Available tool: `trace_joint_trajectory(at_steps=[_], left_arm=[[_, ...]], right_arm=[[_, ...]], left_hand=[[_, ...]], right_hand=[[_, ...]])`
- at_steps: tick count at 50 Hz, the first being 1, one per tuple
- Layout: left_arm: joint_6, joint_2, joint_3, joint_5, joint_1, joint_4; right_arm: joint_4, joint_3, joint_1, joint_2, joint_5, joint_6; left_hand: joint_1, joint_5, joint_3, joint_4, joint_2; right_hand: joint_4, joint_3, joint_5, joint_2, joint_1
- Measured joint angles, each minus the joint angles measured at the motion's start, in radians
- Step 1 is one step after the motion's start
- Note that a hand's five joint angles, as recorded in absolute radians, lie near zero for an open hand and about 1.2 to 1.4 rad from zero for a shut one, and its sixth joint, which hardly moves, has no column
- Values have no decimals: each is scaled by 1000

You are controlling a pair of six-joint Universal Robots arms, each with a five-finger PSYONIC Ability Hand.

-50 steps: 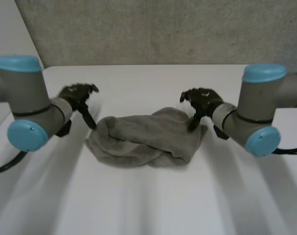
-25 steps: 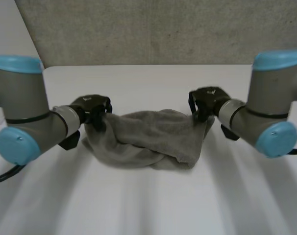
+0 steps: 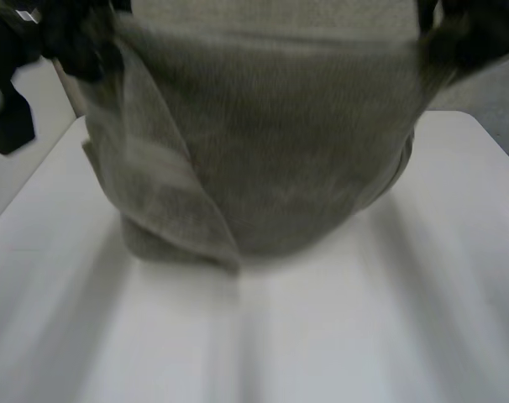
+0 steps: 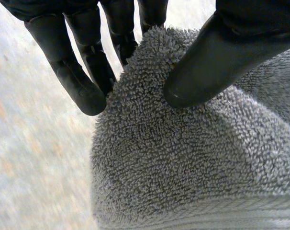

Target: Fold the towel.

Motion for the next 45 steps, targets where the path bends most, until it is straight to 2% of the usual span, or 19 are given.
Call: trace_joint_trajectory(at_steps=[7,13,15,20,24,28,31,37,41,45], left_arm=[[76,-170,-81,0,-11,-15],[238,-353,-25,-6,-22,-9],[289,-406,33,-12,-25,-5],[366,-514,278,-73,-31,30],[367,-513,409,-144,-40,122],[343,-443,390,-177,-49,222],[330,-385,313,-175,-52,272],[323,-285,25,-118,-57,352],[377,-272,-206,-42,-57,383],[484,-290,-397,13,-51,432]], right_arm=[[96,46,103,180,11,-234],[67,-7,171,343,88,-331],[6,-50,181,390,130,-331],[-310,-133,193,458,236,-303],[-656,-85,196,404,278,-287],[-839,6,197,316,287,-282],[-835,51,196,280,283,-282],[-589,146,185,252,244,-284],[-449,246,179,253,189,-286],[-403,363,178,256,136,-293]], left_hand=[[0,10,0,0,0],[0,10,1,0,0],[0,10,1,0,0],[0,10,2,0,0],[0,10,-2,0,0],[0,10,-28,-4,0],[0,9,-48,-17,0],[-1,-30,-138,-112,-17],[-3,-110,-208,-181,-105],[-3,-119,-218,-190,-118]], right_hand=[[0,0,0,0,0],[0,0,0,0,0],[0,0,0,0,0],[0,0,0,0,0],[0,0,0,8,0],[0,0,0,10,0],[0,0,0,10,0],[0,0,15,15,3],[0,8,15,15,4],[0,9,15,15,4]])
